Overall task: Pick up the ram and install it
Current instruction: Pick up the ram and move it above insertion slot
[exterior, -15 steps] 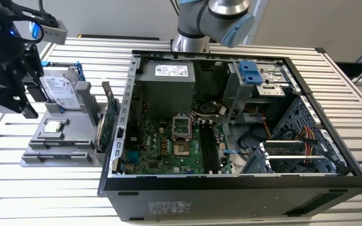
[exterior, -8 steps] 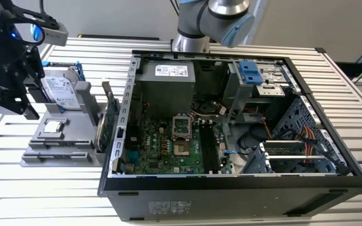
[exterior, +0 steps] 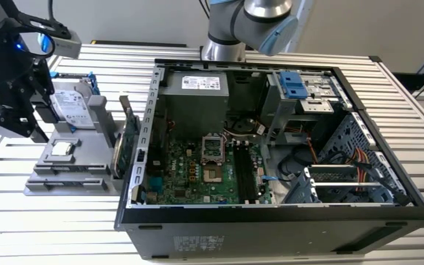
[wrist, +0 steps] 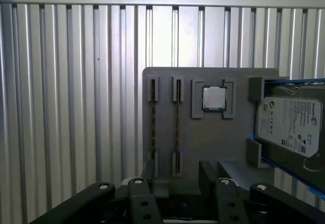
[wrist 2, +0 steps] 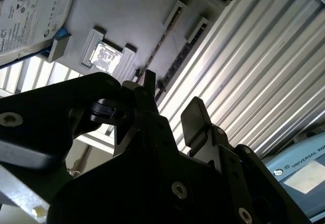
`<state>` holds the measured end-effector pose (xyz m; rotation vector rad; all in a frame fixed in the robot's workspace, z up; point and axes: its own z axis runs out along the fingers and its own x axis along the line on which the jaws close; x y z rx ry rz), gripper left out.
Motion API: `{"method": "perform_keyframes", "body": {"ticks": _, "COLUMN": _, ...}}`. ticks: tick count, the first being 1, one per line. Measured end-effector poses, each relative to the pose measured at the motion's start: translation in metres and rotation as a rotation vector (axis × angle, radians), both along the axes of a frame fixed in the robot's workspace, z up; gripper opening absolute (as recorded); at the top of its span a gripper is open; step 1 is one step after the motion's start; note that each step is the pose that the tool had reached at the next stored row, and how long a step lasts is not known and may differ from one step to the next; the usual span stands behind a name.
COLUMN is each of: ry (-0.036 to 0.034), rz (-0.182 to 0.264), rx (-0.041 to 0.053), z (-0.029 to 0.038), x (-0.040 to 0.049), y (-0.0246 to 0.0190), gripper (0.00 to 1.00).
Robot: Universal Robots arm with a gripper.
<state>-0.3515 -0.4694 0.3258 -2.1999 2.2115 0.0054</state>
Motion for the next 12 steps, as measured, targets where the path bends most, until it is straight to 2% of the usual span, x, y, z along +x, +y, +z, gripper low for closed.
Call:
{"method": "perform_keyframes", "body": {"ticks": 5, "ry": -0.0018, "rz": 0.001, "rx": -0.0003, "z": -0.0033, "x": 0.0, "y": 0.0, "gripper": 1.0}}
{"method": "perform_keyframes", "body": {"ticks": 12, "ry": -0.002, "rz": 0.001, "rx": -0.0001, "z": -0.0041, "x": 0.0, "y": 0.0, "gripper": 1.0}}
